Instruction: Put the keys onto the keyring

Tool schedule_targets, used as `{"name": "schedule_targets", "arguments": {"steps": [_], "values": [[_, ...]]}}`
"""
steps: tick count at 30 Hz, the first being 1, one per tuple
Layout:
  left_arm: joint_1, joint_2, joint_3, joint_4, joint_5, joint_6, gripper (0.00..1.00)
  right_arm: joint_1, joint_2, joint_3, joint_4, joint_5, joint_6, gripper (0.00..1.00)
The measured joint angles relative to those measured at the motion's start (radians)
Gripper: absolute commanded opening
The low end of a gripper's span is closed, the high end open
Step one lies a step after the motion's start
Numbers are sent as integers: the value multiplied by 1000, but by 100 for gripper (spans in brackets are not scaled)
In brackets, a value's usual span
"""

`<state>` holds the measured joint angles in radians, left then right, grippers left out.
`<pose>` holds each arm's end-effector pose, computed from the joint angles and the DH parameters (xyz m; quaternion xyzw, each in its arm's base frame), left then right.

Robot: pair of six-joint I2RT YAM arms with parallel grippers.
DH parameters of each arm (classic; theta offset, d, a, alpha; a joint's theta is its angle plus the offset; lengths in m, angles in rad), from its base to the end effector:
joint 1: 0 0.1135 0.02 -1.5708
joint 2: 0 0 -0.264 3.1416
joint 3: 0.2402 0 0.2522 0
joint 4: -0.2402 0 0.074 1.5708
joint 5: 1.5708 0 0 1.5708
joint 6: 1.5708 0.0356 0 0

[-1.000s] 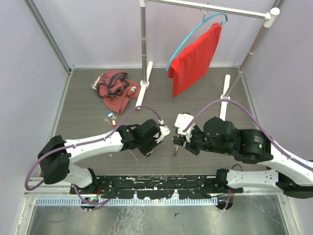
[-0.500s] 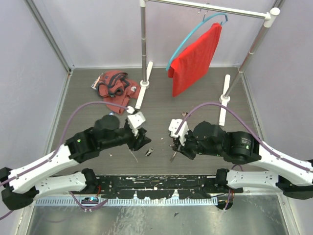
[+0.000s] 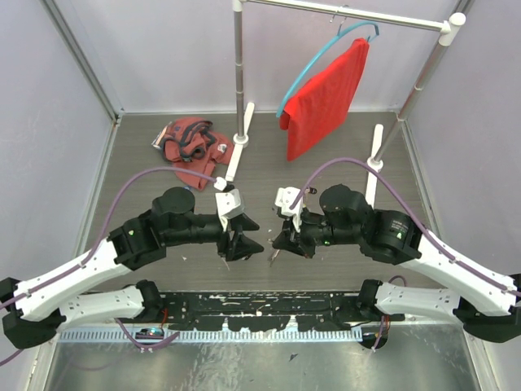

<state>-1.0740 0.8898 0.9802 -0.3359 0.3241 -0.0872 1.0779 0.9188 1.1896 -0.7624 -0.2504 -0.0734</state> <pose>0.0839 -0.1785 0.3743 0.4559 0.6382 -0.4394 0.4379 0.0752 0.1587 0.3955 -0.5172 0.6791 0.3393 0.3952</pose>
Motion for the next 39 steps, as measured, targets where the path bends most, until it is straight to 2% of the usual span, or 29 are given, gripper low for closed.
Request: {"name": "schedule_targets", "arguments": {"steps": [3,8,13,23,28,31,34,35,37,39], "values": [[0,29,13,5,43,0,58,0,11,0,8,-36,-10,1],[0,41,38,20,96,2,43,0,11,0,15,-74,-24,1],[0,56,61,31,157,7,36,0,11,0,15,-89,-30,1],[0,103,69,32,209,8,37,0,-6,2,19,-89,-31,1],[0,103,69,32,210,9,19,0,-16,2,25,-92,-31,1],[0,104,70,32,209,12,3,0,-16,2,28,-93,-30,1],[3,106,73,27,209,15,0,0,-17,2,27,-93,-31,1],[3,106,73,27,208,16,0,0,-18,2,28,-92,-31,5],[3,106,74,27,203,14,0,0,-18,2,28,-88,-31,26],[3,106,74,27,192,9,0,0,-23,2,31,-71,-34,39]]}}
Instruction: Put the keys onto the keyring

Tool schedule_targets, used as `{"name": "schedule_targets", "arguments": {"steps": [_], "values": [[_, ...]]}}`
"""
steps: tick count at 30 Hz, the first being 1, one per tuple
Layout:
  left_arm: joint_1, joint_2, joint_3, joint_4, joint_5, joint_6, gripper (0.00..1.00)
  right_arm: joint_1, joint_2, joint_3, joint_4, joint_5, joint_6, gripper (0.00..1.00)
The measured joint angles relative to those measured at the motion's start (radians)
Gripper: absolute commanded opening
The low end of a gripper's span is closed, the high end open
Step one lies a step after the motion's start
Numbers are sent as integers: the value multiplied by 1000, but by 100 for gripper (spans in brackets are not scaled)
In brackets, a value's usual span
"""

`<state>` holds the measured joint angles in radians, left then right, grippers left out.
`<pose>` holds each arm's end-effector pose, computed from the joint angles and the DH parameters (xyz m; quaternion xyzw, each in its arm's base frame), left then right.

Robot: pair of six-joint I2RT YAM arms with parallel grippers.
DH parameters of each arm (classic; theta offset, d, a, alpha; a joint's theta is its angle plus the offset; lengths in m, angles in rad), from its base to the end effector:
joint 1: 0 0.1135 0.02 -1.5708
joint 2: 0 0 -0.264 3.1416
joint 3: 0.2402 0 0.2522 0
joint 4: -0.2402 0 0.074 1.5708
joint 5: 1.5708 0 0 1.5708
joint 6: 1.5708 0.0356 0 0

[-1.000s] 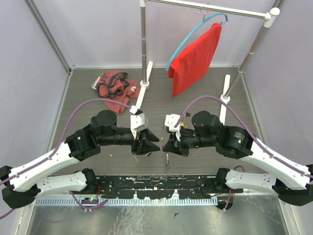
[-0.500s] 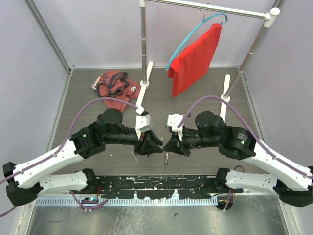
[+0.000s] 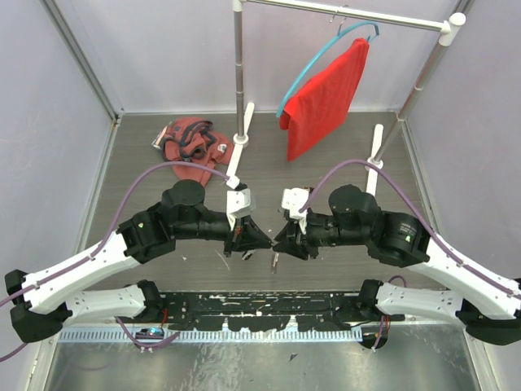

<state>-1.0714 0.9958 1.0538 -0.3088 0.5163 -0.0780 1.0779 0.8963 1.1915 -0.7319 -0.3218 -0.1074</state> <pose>0.0895 -0.2008 0.3831 0.5016 0.5969 -0.4915 0.3879 0.0704 0.1548 0.4028 -0.5364 0.6425 0.3668 0.4060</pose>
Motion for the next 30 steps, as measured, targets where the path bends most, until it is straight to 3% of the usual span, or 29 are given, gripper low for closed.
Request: {"name": "schedule_targets", "arguments": {"steps": [3,7,10,16,18,19,26,28,30], "values": [[0,0,0,-3,-32,-13,0,0,-30,-2,21,51,-12,50],[0,0,0,-3,-103,-57,0,0,-118,-22,66,143,-49,56],[0,0,0,-3,-192,-139,0,0,-183,-56,117,218,-109,79],[0,3,0,2,-332,-314,0,0,-263,-166,217,281,-274,85],[0,2,0,12,-369,-367,0,0,-261,-187,234,295,-328,98],[0,2,0,17,-387,-390,0,0,-260,-196,244,301,-349,100],[0,-4,0,36,-464,-494,0,0,-255,-249,351,358,-446,99],[0,-4,0,36,-477,-510,0,0,-252,-264,376,357,-468,89],[0,-4,0,37,-486,-522,0,0,-234,-266,386,352,-488,65]]}}
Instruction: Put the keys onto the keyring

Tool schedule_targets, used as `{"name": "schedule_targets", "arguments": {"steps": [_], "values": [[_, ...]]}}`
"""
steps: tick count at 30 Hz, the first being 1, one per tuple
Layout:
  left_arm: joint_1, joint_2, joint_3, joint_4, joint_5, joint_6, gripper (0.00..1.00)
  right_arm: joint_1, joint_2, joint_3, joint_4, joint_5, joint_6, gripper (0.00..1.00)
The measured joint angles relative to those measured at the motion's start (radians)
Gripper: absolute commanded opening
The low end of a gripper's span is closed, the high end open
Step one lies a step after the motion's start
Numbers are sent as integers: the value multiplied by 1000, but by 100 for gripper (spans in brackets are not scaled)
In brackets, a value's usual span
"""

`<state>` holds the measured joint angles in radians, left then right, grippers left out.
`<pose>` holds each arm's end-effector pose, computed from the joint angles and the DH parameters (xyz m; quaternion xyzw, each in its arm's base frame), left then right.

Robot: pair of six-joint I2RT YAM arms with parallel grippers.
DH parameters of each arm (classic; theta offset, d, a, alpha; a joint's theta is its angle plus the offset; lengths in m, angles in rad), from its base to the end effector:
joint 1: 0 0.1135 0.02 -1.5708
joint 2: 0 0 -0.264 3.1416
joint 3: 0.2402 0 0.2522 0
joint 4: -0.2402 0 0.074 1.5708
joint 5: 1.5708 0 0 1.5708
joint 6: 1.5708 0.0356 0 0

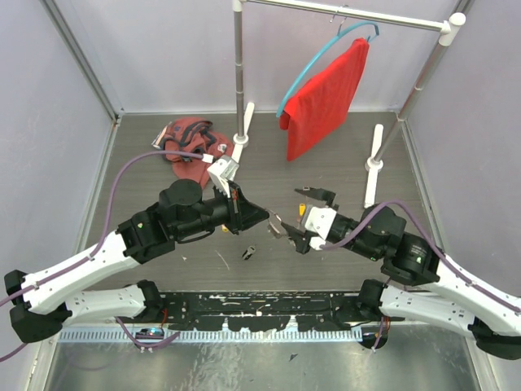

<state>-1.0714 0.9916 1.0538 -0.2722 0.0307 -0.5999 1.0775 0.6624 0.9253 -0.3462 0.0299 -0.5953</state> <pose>0.1060 -0.1967 0.3867 0.1909 0.7535 -0.4746 0.4130 0.0682 0.1246 0.3883 -0.5394 0.5006 0.1510 0.6600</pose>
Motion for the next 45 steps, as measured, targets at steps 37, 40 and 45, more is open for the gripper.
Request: {"name": "schedule_targets", "arguments": {"steps": [37,40,45], "values": [[0,0,0,21,2,-14,0,-1,153,45,-29,-107,-90,1],[0,0,0,22,5,-13,12,-2,153,48,-32,-107,-89,1],[0,2,0,22,12,-3,35,-2,153,48,-46,-109,-93,1]]}}
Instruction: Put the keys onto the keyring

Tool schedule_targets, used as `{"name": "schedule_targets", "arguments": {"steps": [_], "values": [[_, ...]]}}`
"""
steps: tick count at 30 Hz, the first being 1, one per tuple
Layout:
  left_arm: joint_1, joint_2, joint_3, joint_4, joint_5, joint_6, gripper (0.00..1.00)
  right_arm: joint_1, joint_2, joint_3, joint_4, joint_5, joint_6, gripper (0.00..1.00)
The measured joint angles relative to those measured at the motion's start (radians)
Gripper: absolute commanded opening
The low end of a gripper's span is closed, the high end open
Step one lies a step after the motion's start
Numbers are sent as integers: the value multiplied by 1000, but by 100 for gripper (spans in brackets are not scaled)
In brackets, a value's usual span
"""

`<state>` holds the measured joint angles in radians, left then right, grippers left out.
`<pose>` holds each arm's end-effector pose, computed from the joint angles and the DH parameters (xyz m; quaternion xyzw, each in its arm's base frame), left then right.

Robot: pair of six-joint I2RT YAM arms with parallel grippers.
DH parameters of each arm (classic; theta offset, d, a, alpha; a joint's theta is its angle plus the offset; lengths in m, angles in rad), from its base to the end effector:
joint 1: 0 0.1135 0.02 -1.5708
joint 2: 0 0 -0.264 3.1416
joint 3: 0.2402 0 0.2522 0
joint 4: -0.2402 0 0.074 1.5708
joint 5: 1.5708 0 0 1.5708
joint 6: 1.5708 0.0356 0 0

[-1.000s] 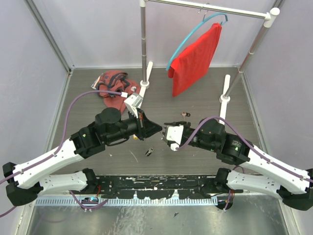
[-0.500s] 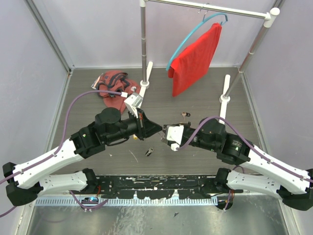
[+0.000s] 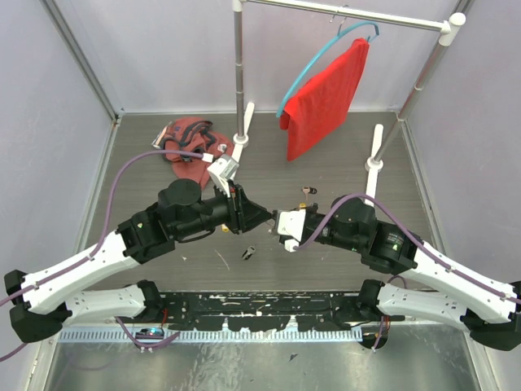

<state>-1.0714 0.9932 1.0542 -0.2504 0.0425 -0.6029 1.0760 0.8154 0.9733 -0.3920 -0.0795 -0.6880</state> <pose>0.1061 -0.1976 0.3889 0.1920 0.7464 -0.4840 0.4143 0.0820 0.1580 0.3781 -0.6211 0.4795 0.1500 0.6016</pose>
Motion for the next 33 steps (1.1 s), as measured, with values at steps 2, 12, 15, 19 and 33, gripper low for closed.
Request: {"name": "schedule_targets", "arguments": {"steps": [2,12,15,19,33], "values": [[0,-2,5,-3,-8,7,39,0,0,0,-8,0,-8,1],[4,-88,43,-124,-138,69,41,0,-42,5,-43,81,-93,1],[17,-91,54,-182,-180,79,40,0,-39,23,-36,151,-97,1],[44,-82,54,-253,-205,79,38,0,-30,54,-39,206,-100,1],[247,-37,-27,-385,-140,78,31,0,-179,25,-183,2,-461,1]]}}
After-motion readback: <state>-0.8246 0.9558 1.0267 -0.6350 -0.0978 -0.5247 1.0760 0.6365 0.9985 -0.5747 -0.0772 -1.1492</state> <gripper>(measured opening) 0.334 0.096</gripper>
